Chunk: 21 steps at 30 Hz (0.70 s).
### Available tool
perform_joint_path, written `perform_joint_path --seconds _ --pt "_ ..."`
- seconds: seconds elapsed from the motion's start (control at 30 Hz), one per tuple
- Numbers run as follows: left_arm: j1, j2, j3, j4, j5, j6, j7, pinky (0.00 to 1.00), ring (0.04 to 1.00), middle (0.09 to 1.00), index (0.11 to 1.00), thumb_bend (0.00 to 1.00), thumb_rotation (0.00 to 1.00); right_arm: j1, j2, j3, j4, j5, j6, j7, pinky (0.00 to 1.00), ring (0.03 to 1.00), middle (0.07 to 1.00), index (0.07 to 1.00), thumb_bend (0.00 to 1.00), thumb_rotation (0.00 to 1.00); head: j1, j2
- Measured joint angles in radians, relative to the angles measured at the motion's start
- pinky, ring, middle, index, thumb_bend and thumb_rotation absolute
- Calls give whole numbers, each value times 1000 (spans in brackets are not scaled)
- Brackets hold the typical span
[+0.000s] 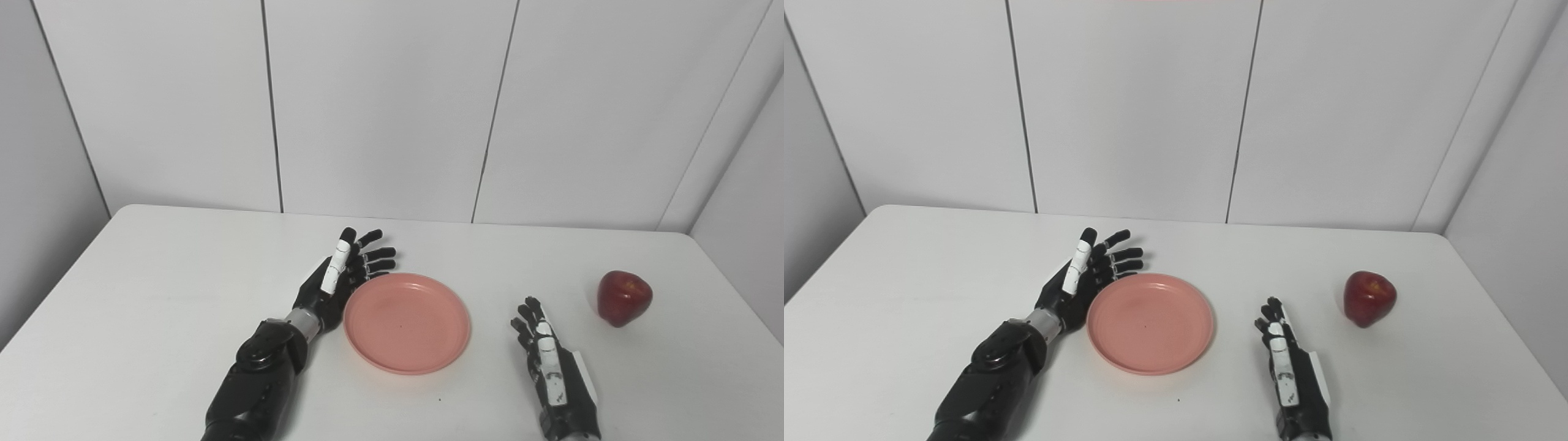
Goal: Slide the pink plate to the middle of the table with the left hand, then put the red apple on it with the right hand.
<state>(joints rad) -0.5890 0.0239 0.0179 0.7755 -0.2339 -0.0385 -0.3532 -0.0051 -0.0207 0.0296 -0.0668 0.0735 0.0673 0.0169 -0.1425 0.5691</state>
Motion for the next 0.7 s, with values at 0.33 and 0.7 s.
perform_joint_path --seconds 0.33,0.7 --pt "2 29 15 -9 -10 22 -20 810 795 796 891 930 930 -11 25 15 13 -21 -2 -24 1000 939 958 965 878 989 -66 -3" --pt "15 36 19 -27 -22 26 -28 822 820 810 902 918 948 -22 60 21 29 -37 -14 -44 1000 935 944 966 899 967 -143 -17"
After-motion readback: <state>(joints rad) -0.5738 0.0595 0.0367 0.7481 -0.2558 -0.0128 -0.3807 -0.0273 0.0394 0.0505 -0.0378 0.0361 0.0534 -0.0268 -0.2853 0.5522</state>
